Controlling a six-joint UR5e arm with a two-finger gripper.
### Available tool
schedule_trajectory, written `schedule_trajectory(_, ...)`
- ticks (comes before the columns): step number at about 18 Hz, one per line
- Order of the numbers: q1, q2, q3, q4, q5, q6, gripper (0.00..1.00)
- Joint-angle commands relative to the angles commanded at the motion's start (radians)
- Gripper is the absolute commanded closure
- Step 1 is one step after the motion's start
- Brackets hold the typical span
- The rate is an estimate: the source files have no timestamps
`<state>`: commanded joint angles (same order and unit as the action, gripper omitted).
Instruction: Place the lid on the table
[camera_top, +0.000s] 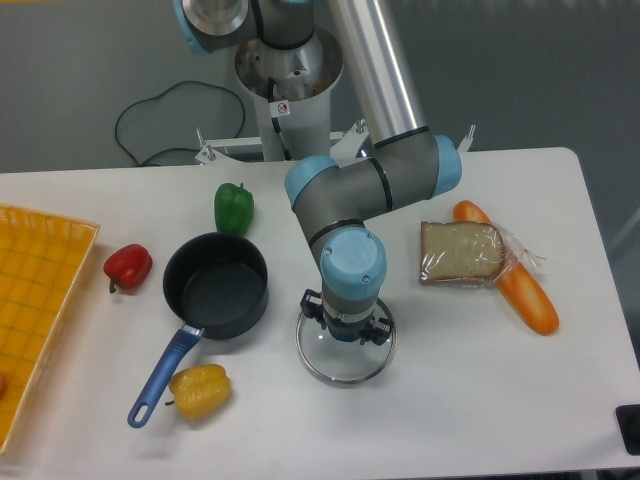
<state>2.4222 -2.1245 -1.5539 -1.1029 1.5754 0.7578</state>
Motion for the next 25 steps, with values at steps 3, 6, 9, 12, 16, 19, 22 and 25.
schedule_trajectory(3, -0.002, -0.002, 0.000, 0.002, 0.000, 0.000, 0.32)
schedule_trajectory(6, -0.002, -0.002, 0.000, 0.002, 0.000, 0.000, 0.32)
schedule_trajectory(9, -0.002, -0.002, 0.000, 0.002, 0.000, 0.000, 0.31)
schedule_trajectory(12, -0.002, -0.002, 0.000, 0.008, 0.000, 0.000, 0.28)
schedule_trajectory(16, -0.003, -0.003, 0.000, 0.008, 0.000, 0.000, 0.28)
schedule_trajectory(19, -0.003, -0.003, 0.000, 0.008, 0.000, 0.000, 0.23)
schedule_trajectory(22, -0.003, -0.003, 0.000, 0.008, 0.000, 0.000, 0.20)
schedule_trajectory(25, -0.003, 0.003, 0.005, 0.008, 0.002, 0.000, 0.00)
